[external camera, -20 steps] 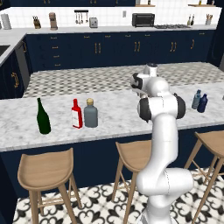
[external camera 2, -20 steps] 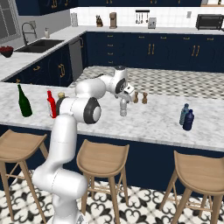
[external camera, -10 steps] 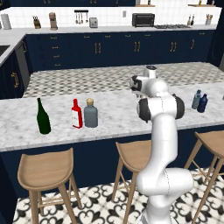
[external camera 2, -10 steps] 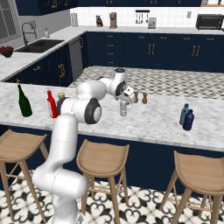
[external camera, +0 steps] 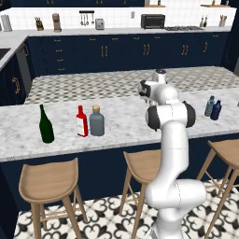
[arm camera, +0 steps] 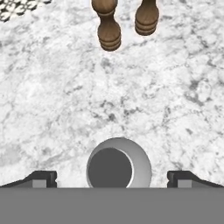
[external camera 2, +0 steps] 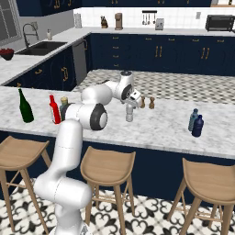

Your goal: Move the plastic bottles in the middle to the plastics group, and the glass bottles in the middle to the glass group.

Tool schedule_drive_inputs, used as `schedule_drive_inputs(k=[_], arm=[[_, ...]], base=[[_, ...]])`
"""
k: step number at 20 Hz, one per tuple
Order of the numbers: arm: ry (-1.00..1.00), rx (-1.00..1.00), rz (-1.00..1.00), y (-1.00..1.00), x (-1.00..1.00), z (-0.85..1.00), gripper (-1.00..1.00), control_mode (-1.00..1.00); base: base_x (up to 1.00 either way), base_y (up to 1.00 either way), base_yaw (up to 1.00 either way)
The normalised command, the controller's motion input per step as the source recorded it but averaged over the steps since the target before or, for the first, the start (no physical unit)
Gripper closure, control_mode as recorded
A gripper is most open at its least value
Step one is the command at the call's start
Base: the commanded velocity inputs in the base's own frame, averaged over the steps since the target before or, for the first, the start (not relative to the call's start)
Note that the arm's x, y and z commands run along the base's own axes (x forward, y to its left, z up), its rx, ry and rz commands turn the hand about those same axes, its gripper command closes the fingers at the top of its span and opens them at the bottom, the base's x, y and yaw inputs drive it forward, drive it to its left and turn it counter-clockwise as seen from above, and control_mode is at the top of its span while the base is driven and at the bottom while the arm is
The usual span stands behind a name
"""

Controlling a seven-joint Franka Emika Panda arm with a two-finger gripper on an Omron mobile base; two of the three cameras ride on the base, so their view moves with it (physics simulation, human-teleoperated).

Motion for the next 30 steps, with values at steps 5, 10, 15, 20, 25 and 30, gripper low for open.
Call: schedule_drive_inputs(k=[5, 10, 15, 20, 25, 30], arm=[[-0.15, 0.00, 0.00, 0.00, 0.00, -0.11, -1.00, -1.00], [-0.15, 0.00, 0.00, 0.00, 0.00, -0.23, -1.00, -1.00], [0.00, 0.00, 0.00, 0.00, 0.00, 0.00, 1.00, -1.00], [0.00, 0.00, 0.00, -0.05, -0.07, 0.00, 1.00, -1.00], [0.00, -0.04, 0.00, -0.16, -0.50, 0.05, 1.00, -1.00], [0.00, -0.04, 0.00, -0.08, -0.78, 0.16, 1.00, -1.00]], base=[[0.00, 0.00, 0.00], [0.00, 0.00, 0.00], [0.00, 0.00, 0.00], [0.00, 0.00, 0.00], [0.00, 0.00, 0.00], [0.00, 0.00, 0.00]])
